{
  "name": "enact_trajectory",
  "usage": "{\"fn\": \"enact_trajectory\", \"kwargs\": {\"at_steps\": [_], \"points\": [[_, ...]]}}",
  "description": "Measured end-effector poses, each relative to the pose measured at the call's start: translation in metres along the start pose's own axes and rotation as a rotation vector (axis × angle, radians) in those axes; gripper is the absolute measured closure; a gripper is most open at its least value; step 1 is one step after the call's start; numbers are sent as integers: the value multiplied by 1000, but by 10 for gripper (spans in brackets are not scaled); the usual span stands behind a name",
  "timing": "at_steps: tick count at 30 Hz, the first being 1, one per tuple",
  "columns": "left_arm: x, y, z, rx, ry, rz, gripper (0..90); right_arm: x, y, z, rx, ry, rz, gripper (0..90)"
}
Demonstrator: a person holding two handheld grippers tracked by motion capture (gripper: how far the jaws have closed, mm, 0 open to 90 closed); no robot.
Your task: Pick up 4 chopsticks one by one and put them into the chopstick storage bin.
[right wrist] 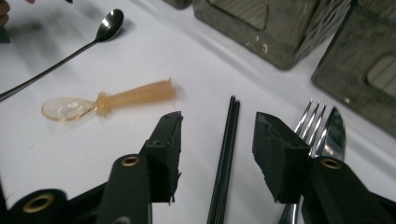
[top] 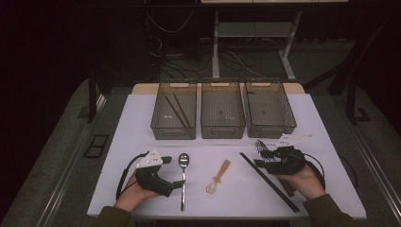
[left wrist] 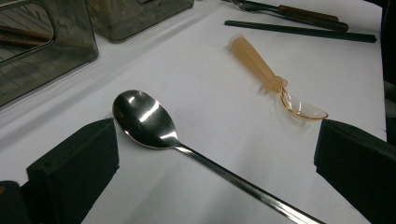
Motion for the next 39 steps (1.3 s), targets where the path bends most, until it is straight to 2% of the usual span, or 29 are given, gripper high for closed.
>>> {"fn": "enact_trajectory", "kwargs": {"at_steps": [13, 21, 28, 39], "points": [[1, -2, 0, -10, -6, -14, 0, -9, 14, 38, -54, 12, 29, 710], [2, -2, 0, -21, -11, -20, 0, -11, 11, 56, -127, 19, 69, 774], [1, 0, 1, -12, -1, -27, 0, -8, 7, 59, -159, 16, 68, 805], [1, -1, 1, -16, -10, -26, 0, -8, 2, 61, -197, 29, 82, 813]]}}
Point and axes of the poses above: each handheld gripper's, and its own axes: y roughly backward along the jaws, z roughly out of its underside, x roughly to its right, the point moved 1 cm from there along -y, roughly forward along the jaws, and after that the axes turned 10 degrees about -x, right-handed, at the moved point
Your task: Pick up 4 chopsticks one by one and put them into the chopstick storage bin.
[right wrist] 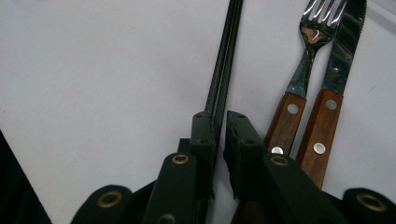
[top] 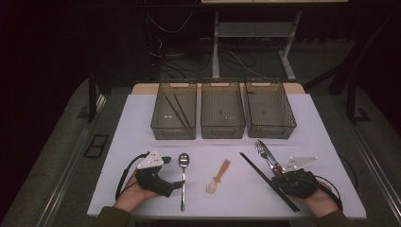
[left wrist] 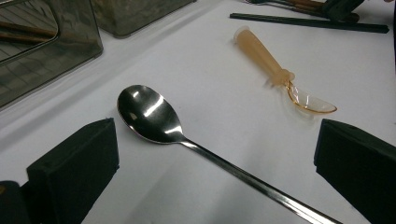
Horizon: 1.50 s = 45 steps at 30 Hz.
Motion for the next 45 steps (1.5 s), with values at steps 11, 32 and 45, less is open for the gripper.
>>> {"fn": "enact_trajectory", "kwargs": {"at_steps": [11, 32, 45], "points": [[0, 0, 0, -4, -4, -2, 0, 1, -5, 1, -22, -2, 11, 813], [1, -2, -1, -3, -3, -2, 0, -10, -7, -1, -33, -46, 94, 860], [0, -2, -1, -2, -3, 0, 0, -10, -4, -6, -5, -58, 73, 861]]}}
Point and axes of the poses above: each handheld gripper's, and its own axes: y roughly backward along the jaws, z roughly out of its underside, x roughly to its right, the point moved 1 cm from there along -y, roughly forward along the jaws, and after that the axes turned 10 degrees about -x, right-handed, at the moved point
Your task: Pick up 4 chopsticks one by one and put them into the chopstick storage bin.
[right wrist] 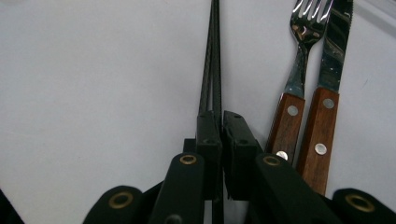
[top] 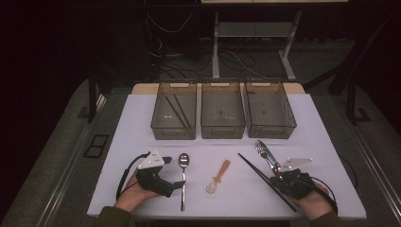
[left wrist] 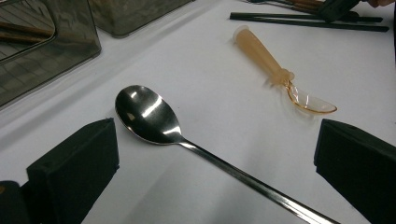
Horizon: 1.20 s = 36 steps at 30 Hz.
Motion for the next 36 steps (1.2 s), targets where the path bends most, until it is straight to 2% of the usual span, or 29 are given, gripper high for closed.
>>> {"fn": "enact_trajectory", "kwargs": {"at_steps": [9, 16, 30, 36], "points": [[0, 0, 0, 1, 1, 2, 0, 6, 11, -5, 70, -16, -43, 861], [0, -1, 0, -1, 4, 3, 0, 10, 15, -11, 101, -13, -53, 860], [1, -1, 0, -2, 2, 4, 0, 12, 19, -29, 139, -14, -92, 860], [1, -1, -1, -2, -1, 3, 0, 8, 20, -35, 148, -1, -104, 860]]}}
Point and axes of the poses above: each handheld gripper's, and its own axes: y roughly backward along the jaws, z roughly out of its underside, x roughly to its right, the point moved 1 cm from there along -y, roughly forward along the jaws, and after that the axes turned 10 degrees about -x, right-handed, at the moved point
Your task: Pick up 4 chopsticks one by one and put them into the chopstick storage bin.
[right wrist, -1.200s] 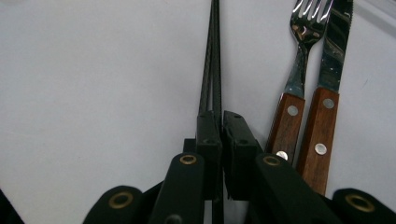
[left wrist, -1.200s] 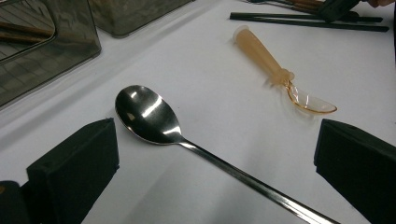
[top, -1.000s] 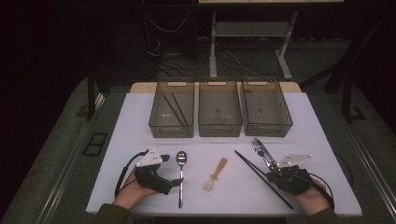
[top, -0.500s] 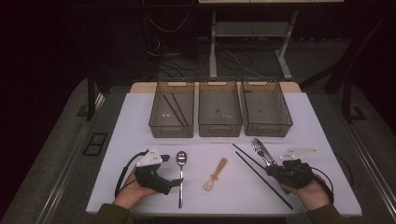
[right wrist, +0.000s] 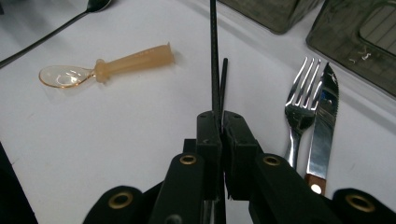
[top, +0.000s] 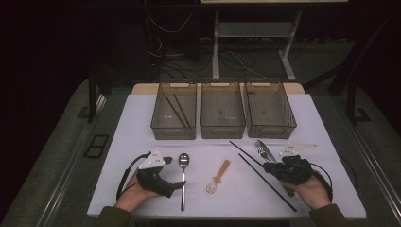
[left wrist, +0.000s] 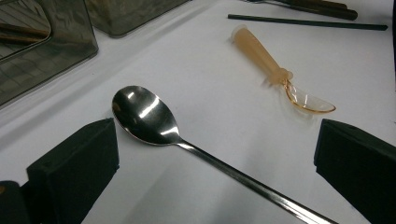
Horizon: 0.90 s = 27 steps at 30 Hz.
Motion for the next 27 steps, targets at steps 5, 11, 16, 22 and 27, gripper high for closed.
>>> {"fn": "enact_trajectory", "kwargs": {"at_steps": [5, 11, 16, 22, 27], "points": [[0, 0, 0, 2, 2, 2, 0, -1, 0, -8, 23, 1, -19, 860], [0, 1, 0, 3, -1, 3, 0, -3, -1, -27, 53, 9, -32, 860], [0, 0, 0, 15, 11, 5, 0, -6, -6, -40, 58, 10, -44, 860], [0, 1, 0, 12, 6, 6, 0, -8, -11, -56, 70, 14, -49, 859], [0, 0, 0, 13, 5, 7, 0, -11, -19, -67, 77, 13, -57, 860]]}}
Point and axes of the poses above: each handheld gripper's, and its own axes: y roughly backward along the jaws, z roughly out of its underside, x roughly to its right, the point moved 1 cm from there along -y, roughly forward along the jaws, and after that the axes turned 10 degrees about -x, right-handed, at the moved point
